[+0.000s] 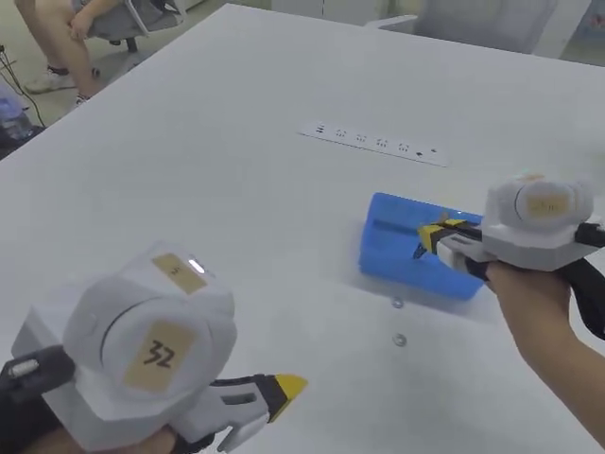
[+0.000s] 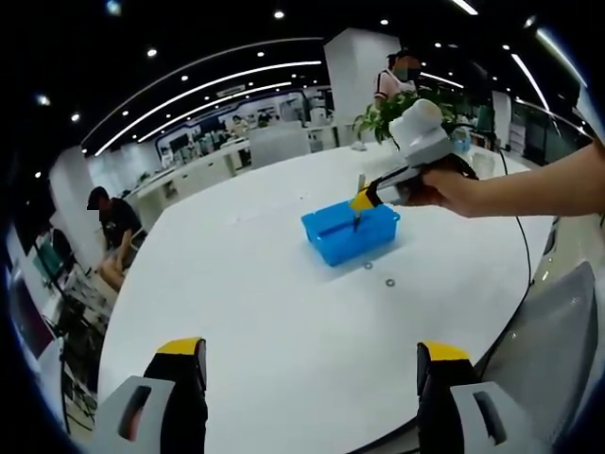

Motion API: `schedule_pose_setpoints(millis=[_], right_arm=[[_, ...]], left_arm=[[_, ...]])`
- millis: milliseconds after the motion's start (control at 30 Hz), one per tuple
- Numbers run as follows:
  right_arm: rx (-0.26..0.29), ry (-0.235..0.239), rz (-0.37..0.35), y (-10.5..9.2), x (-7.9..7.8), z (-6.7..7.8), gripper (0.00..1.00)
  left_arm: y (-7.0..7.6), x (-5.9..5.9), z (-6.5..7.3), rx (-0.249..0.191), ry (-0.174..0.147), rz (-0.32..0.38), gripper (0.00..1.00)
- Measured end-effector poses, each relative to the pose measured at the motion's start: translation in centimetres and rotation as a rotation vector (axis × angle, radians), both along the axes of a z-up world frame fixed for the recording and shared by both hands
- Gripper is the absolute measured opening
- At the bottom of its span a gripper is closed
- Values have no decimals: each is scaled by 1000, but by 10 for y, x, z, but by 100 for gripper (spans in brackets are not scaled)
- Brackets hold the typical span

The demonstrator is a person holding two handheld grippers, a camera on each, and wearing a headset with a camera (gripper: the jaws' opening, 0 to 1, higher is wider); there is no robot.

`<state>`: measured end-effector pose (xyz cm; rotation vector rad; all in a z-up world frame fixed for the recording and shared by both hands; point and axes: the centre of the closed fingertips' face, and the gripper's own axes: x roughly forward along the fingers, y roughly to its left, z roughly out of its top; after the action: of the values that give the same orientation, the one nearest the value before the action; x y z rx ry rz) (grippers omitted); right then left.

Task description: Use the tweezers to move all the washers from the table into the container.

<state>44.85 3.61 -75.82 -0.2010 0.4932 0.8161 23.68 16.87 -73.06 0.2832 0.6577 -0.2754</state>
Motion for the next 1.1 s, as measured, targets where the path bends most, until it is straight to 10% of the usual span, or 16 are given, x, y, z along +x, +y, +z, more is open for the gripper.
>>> schedule_pose_setpoints(millis=[533, 1100], right_arm=[[120, -13, 2, -5, -23, 35, 2], [83, 74, 33, -7, -68, -6, 2]], left_arm=[[0, 0, 4, 1, -14, 8, 94], [-4, 1, -2, -7, 0, 0, 94]])
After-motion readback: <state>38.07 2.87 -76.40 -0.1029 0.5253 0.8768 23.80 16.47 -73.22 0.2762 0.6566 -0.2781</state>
